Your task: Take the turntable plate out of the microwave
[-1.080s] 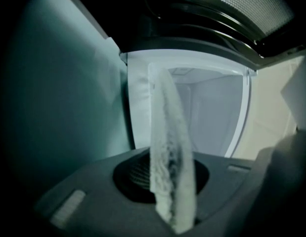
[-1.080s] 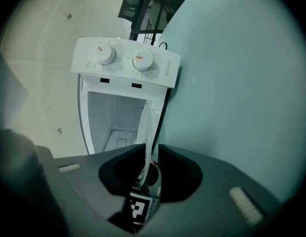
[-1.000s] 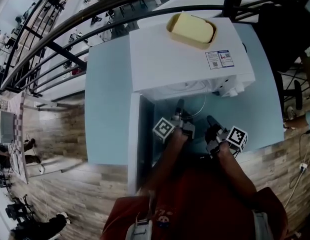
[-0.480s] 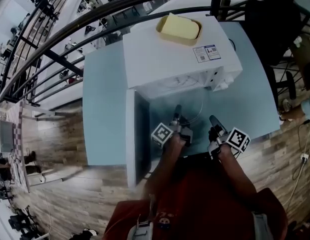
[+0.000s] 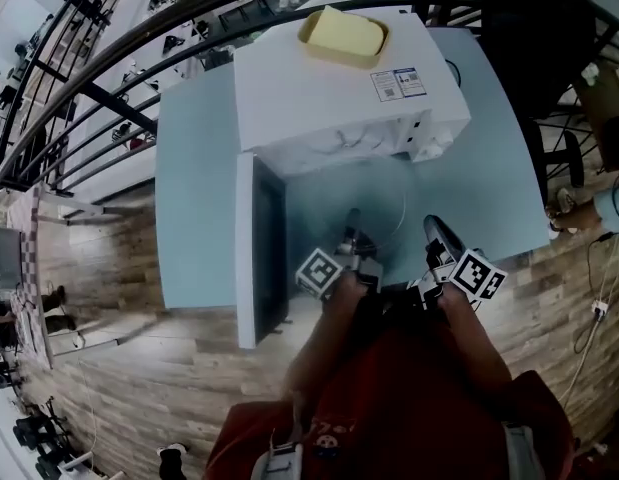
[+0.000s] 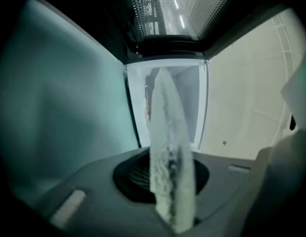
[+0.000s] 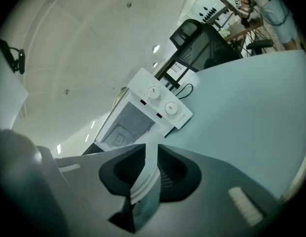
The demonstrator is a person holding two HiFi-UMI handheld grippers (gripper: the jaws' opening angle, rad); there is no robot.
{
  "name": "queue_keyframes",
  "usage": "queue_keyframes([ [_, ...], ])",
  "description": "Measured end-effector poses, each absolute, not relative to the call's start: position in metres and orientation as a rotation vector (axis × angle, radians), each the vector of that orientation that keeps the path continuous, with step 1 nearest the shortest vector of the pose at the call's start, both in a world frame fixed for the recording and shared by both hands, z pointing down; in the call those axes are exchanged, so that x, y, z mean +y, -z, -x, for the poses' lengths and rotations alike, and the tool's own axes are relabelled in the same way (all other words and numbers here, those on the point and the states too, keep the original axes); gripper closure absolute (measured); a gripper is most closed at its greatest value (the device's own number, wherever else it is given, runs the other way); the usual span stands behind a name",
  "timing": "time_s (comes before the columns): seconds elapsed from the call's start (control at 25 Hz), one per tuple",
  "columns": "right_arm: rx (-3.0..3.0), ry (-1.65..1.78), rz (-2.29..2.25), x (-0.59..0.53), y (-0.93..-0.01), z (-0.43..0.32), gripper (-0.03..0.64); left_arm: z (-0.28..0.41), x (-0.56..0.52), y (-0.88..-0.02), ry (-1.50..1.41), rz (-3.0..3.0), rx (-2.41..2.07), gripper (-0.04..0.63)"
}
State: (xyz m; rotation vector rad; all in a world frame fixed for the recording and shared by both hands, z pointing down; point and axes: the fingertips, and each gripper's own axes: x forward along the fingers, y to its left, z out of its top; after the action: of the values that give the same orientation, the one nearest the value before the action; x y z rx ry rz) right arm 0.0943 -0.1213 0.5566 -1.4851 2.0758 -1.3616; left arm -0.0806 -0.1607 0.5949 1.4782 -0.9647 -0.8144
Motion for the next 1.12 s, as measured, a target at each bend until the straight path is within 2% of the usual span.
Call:
queue_keyframes([
  [0.68,2.621,0.821,1.434,-0.12,-0.467,-0.189,0.552,0.011,-0.072,-0.516,1.035,-1.383,-1.079,0.563],
  [1.12,2.78,0.376,1.415,-0.126,-0.409,-0.183,0.554,0.022,-0.056,-0.46,1.121,-1.38,-1.157,0.563],
])
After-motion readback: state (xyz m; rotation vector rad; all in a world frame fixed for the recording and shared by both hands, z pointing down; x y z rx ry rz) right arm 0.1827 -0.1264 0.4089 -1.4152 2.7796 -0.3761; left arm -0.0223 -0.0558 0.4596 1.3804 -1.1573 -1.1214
